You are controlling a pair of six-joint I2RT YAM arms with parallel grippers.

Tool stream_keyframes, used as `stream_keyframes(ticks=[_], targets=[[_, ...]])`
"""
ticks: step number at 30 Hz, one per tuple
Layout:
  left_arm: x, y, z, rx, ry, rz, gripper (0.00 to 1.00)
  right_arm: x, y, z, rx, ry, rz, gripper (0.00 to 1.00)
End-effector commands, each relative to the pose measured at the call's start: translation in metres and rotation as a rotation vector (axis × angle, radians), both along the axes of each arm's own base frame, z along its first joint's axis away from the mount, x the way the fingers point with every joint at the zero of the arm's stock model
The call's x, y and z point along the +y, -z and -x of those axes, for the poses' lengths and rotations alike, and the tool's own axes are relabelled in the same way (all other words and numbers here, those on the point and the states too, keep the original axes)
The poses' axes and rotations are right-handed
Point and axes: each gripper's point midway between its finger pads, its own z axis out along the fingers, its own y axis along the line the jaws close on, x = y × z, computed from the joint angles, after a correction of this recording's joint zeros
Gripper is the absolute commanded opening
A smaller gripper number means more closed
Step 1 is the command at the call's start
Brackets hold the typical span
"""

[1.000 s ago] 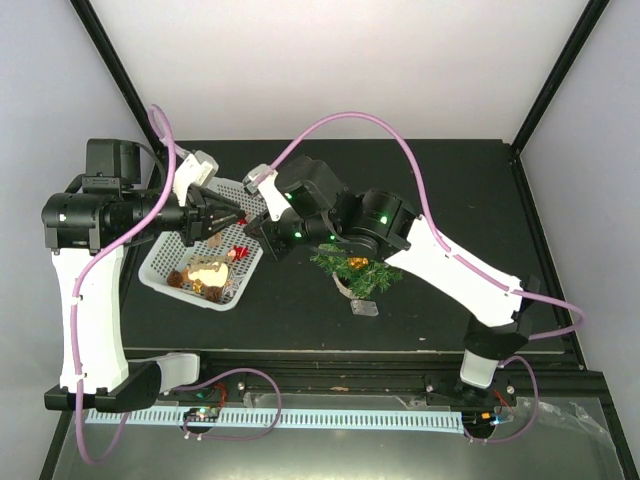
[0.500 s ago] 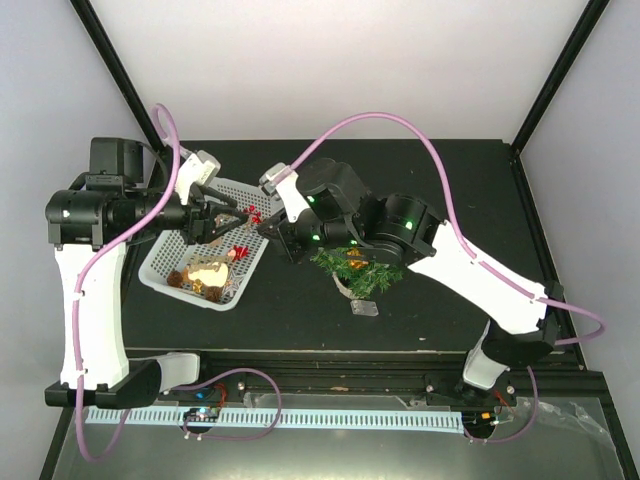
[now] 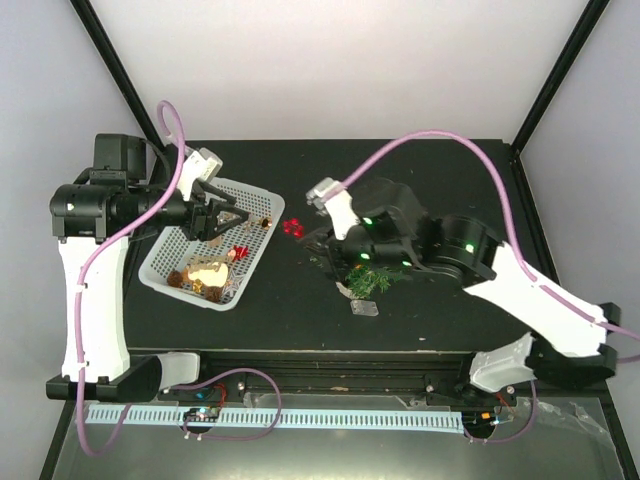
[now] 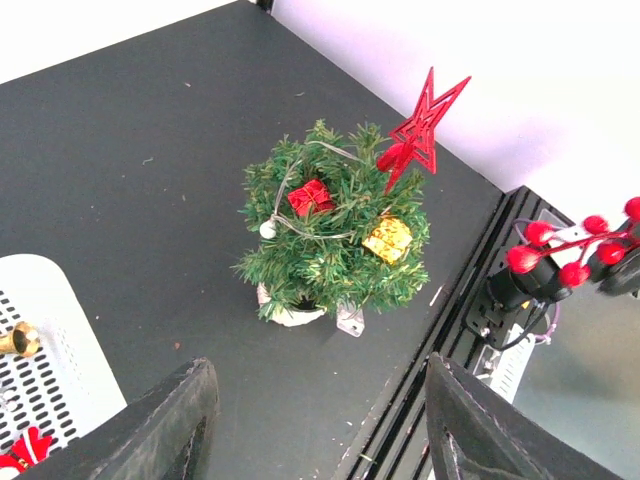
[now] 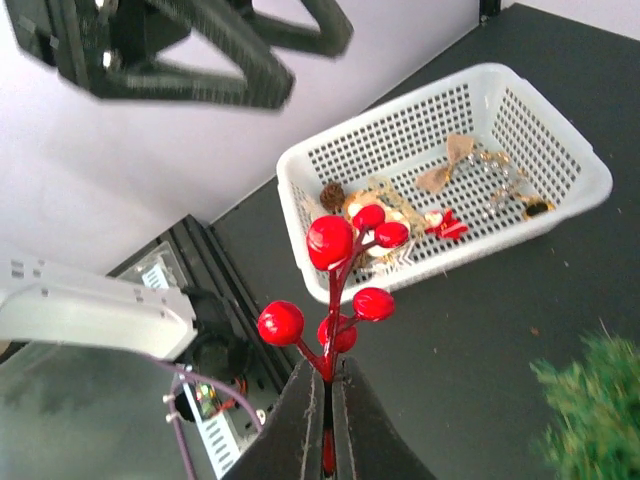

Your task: Decorate the small christmas tree

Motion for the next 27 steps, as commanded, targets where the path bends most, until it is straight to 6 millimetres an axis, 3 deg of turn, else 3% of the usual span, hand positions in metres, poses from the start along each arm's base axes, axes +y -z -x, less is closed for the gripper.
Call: stream_keyframes(ticks=[1,7,8,15,18,27], targets=[[0.002,-0.004,-0.006,-0.016,-0.02,-0.006,0.58,-0.043,-0.004,0.017,0.013,0.031,-0.055,0.01],[0.004,0.0,-0.01,-0.005,-0.035,-0.012,0.58,-0.103,0.035,0.012,0.042,0.217,0.021,0.01],[0.004,0.006,-0.018,0.023,-0.036,-0.014,0.58,-0.111,0.042,0.01,0.047,0.251,0.039,0.01],[0.007,0.015,-0.027,0.049,-0.054,-0.039,0.58,-0.152,0.069,-0.017,0.173,0.405,-0.045,0.01],[0.007,0.02,-0.025,0.061,-0.052,-0.037,0.58,-0.161,0.073,-0.028,0.182,0.436,-0.052,0.01],[0.006,0.024,-0.029,0.079,-0.045,-0.033,0.58,-0.155,0.086,-0.07,0.223,0.45,-0.067,0.01]])
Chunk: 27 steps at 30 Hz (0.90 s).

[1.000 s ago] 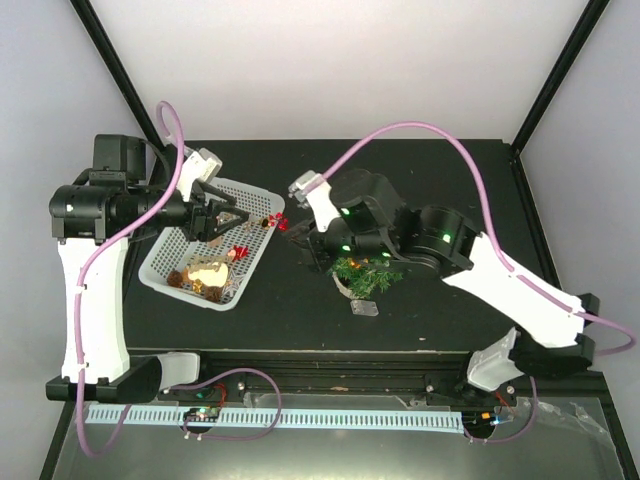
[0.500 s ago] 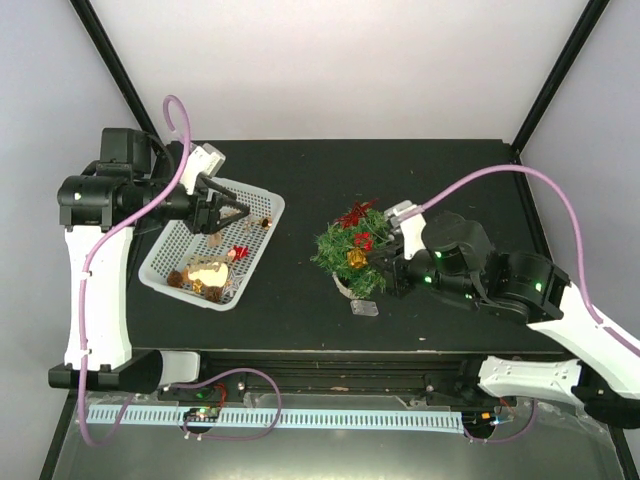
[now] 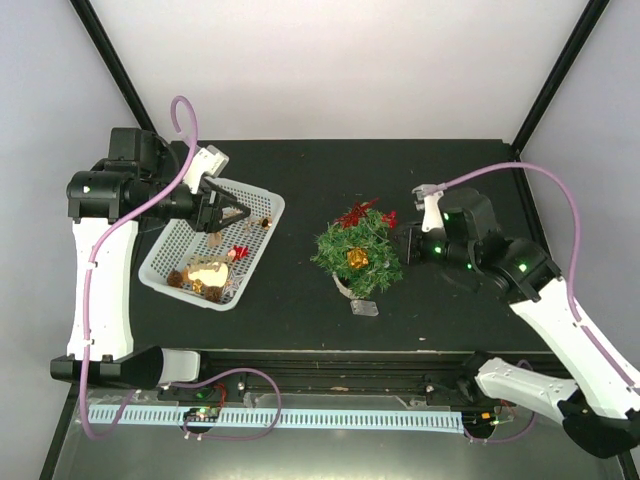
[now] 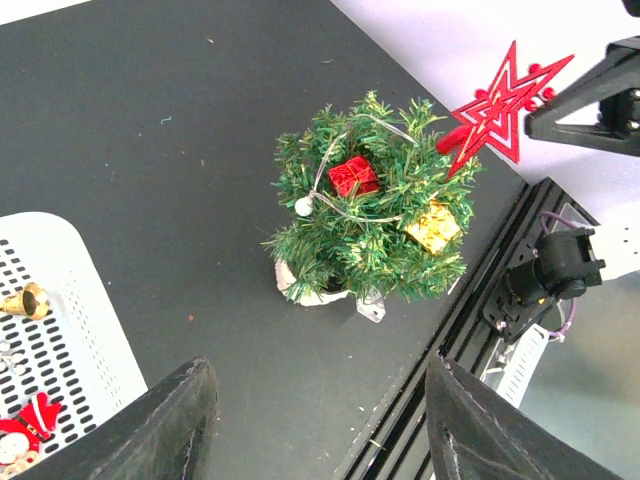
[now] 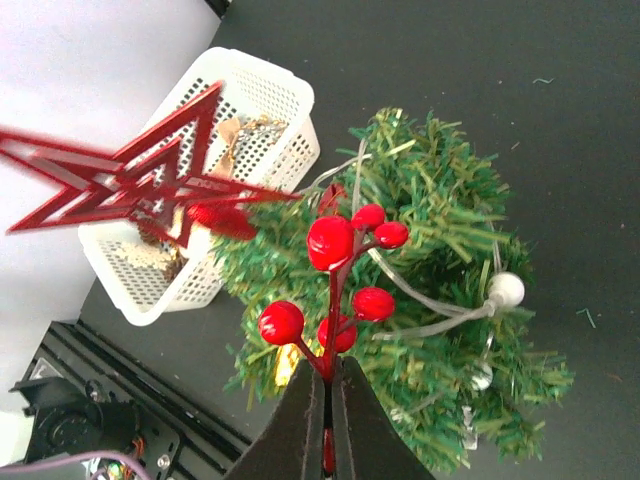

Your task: Decorate the small christmas tree

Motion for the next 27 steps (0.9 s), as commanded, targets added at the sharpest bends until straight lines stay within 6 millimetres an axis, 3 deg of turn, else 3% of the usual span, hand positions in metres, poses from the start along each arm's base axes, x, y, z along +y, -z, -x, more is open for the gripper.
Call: stream_keyframes(ticks=[1,10,18,27], targets=[[0.0,-0.004,-0.002,-0.016,0.0,0.007,0.58,0.013,0.002,-0.017,0.003,-0.047,-0.032,0.01],[-0.001,-0.003,-0.001,-0.013,0.012,0.012,0.58,0.019,0.025,-0.039,0.071,-0.056,0.027,0.01],[-0.002,-0.001,-0.001,-0.006,0.02,0.017,0.58,0.024,0.035,-0.038,0.111,-0.096,0.051,0.01],[-0.002,0.0,-0.001,-0.006,0.021,0.015,0.58,0.016,0.045,-0.031,0.135,-0.103,0.108,0.05]])
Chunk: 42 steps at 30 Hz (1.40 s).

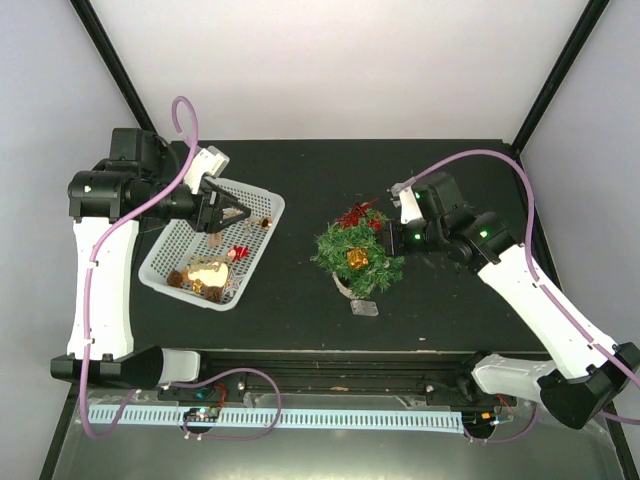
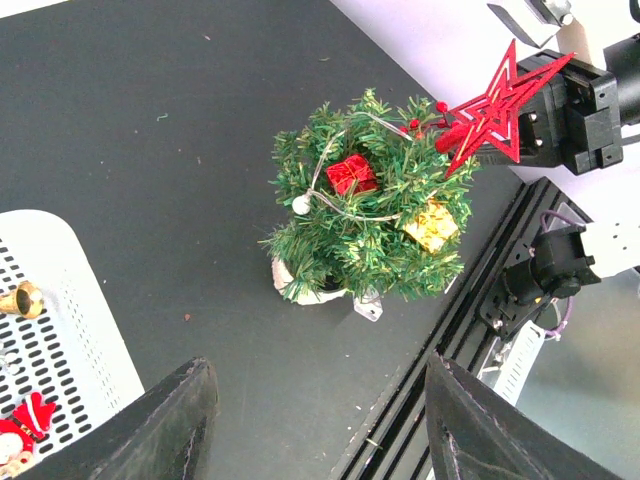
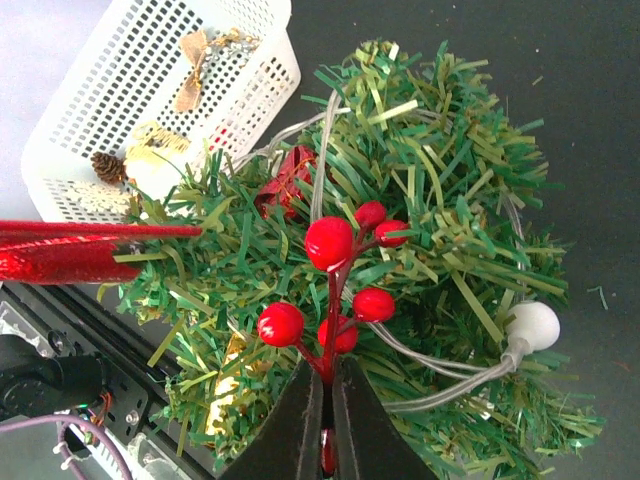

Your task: Decorate the small christmas tree

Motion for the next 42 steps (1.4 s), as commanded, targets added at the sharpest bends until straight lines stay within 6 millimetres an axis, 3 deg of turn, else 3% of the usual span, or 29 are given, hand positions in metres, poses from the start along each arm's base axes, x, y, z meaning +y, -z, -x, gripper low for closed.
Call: stream_keyframes(ticks=[1,13,20,24,26,33,42], targets=[[-0.001,-0.001,-0.001,-0.014,0.018,0.011,0.58,-0.006,-0.005,0.003,-0.009,-0.012,0.023,0.05],[-0.002,0.007,-0.003,-0.001,0.024,0.008,0.58,-0.01,-0.001,0.004,-0.006,-0.026,0.068,0.15],[-0.001,0.008,-0.001,-0.004,0.024,0.003,0.58,-0.015,-0.01,0.003,-0.026,-0.013,0.084,0.28],[-0.001,0.011,0.0,-0.003,0.024,-0.002,0.58,-0.018,-0.016,0.005,-0.038,-0.003,0.08,0.3],[-0.001,0.011,0.0,-0.001,0.025,0.0,0.58,-0.019,-0.019,0.006,-0.045,0.005,0.075,0.28],[-0.001,0.01,0.001,-0.008,0.025,-0.001,0.58,-0.016,-0.026,0.002,-0.065,0.025,0.034,0.07],[0.0,0.012,0.001,-0.003,0.023,-0.005,0.58,-0.009,-0.022,-0.008,-0.066,0.031,0.019,0.04]])
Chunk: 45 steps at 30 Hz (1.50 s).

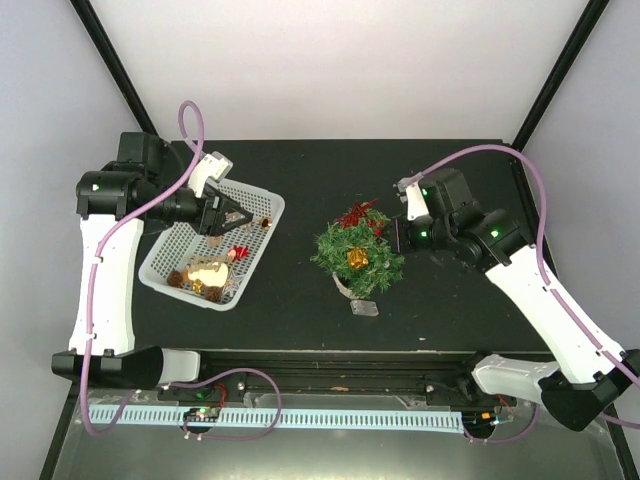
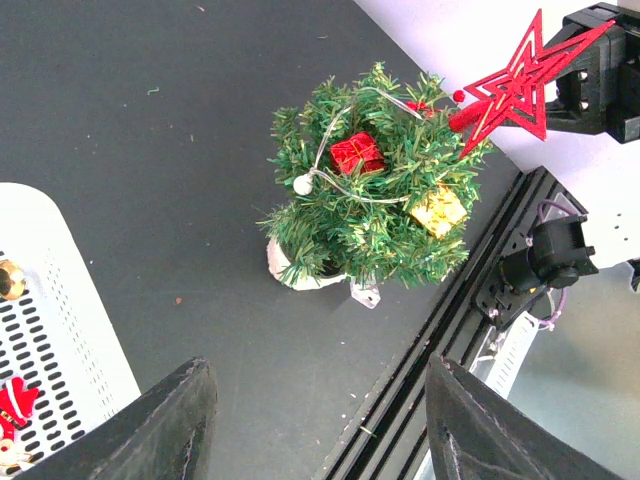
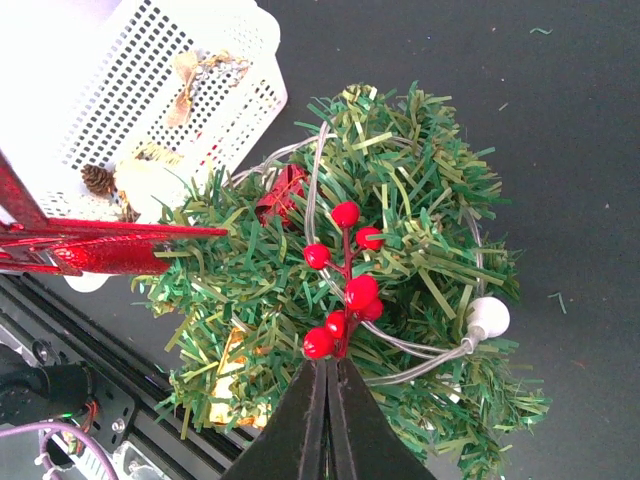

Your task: Decorate the small christmas tree

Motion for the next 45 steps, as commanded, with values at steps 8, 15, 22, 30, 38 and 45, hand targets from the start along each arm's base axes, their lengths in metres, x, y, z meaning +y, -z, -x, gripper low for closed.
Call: stream_keyframes(ticks=[8,15,22,30,38,45], targets=[[0.002,-0.001,-0.001,-0.038,0.004,-0.009,0.58,0.007,0.012,-0.011,0.002,-0.004,-0.001,0.04],[0.003,0.005,-0.004,-0.034,-0.002,-0.021,0.58,0.002,0.004,-0.011,-0.021,0.013,0.007,0.03],[0.009,0.011,-0.013,-0.041,-0.03,-0.059,0.58,-0.013,-0.023,-0.009,-0.077,0.052,0.028,0.08],[0.018,0.029,-0.029,-0.017,-0.072,-0.124,0.58,-0.026,-0.03,-0.005,-0.102,0.106,0.033,0.31],[0.04,0.071,-0.053,0.05,-0.14,-0.25,0.56,-0.046,-0.021,-0.006,-0.089,0.191,0.05,0.42],[0.091,0.144,-0.114,0.189,-0.327,-0.494,0.5,-0.054,0.015,-0.008,0.025,0.249,0.093,0.43]])
